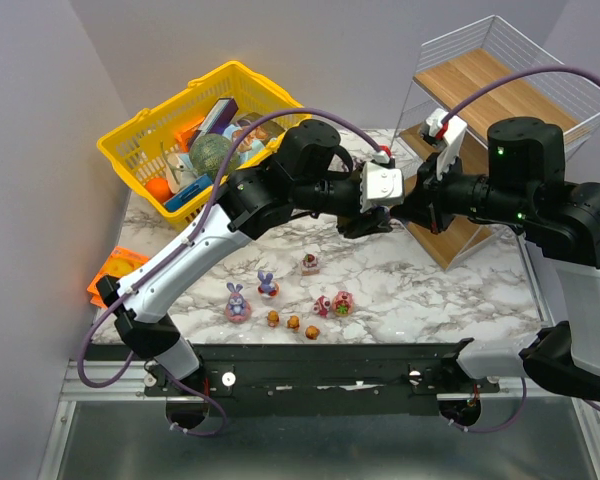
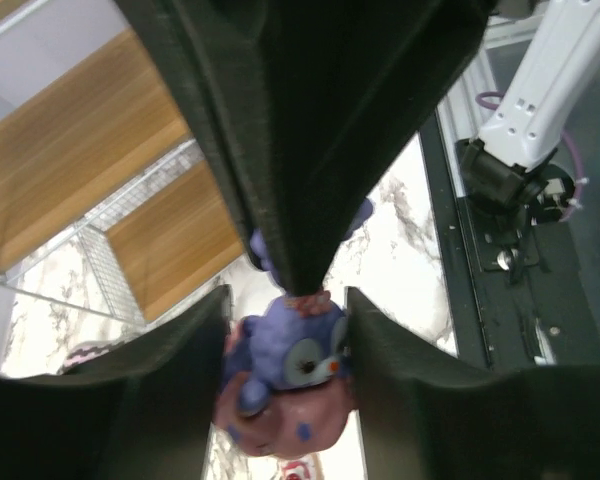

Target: Place and organize the plastic toys onto the shelf

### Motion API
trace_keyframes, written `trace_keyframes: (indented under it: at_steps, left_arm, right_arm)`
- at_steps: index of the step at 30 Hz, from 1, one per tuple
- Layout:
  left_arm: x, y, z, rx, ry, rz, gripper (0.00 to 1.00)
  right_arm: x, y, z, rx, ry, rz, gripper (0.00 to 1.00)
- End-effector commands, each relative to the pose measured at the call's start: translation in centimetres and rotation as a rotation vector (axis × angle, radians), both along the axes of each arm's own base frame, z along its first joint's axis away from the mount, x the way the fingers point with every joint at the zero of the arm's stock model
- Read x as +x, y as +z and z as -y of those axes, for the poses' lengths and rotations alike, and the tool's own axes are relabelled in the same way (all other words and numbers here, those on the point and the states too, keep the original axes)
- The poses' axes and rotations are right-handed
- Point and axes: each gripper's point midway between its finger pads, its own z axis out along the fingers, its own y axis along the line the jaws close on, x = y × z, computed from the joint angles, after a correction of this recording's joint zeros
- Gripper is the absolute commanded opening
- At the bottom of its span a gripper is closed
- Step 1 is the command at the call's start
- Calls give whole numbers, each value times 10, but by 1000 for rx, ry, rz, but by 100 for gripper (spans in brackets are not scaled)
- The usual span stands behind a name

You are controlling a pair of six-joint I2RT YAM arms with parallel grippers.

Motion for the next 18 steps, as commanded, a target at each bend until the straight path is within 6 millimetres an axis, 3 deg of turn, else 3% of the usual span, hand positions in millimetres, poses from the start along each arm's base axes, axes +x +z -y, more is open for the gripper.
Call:
trace_keyframes:
  at_steps: [1, 5, 7, 10, 11, 13, 16, 17, 18]
  left_arm:
    - [6, -8, 1, 42, 33, 6, 27]
    - [9, -4, 3, 28, 52, 14, 1]
    - [13, -5, 3, 24, 77, 8, 0]
    - [16, 0, 4, -1, 101, 10, 0]
    - [21, 4, 5, -21, 120, 24, 0]
    - [24, 5, 5, -40, 144, 24, 0]
    - [30, 16, 7, -99, 182, 30, 0]
    - [31, 25, 9, -139, 191, 28, 0]
    - [35, 25, 10, -152, 212, 25, 0]
  right_arm:
    - [-5, 4, 0, 16, 17, 10, 1]
    - [-3, 4, 3, 18, -8, 17, 1]
    - [1, 5, 7, 25, -45, 39, 1]
    - [6, 11, 16, 78, -125, 89, 19]
    - [7, 15, 19, 106, -152, 99, 36]
    - [13, 37, 26, 192, -215, 188, 44]
    - [6, 69, 41, 325, -266, 301, 57]
    - [2, 82, 52, 362, -298, 338, 74]
    - [4, 92, 58, 386, -330, 369, 78]
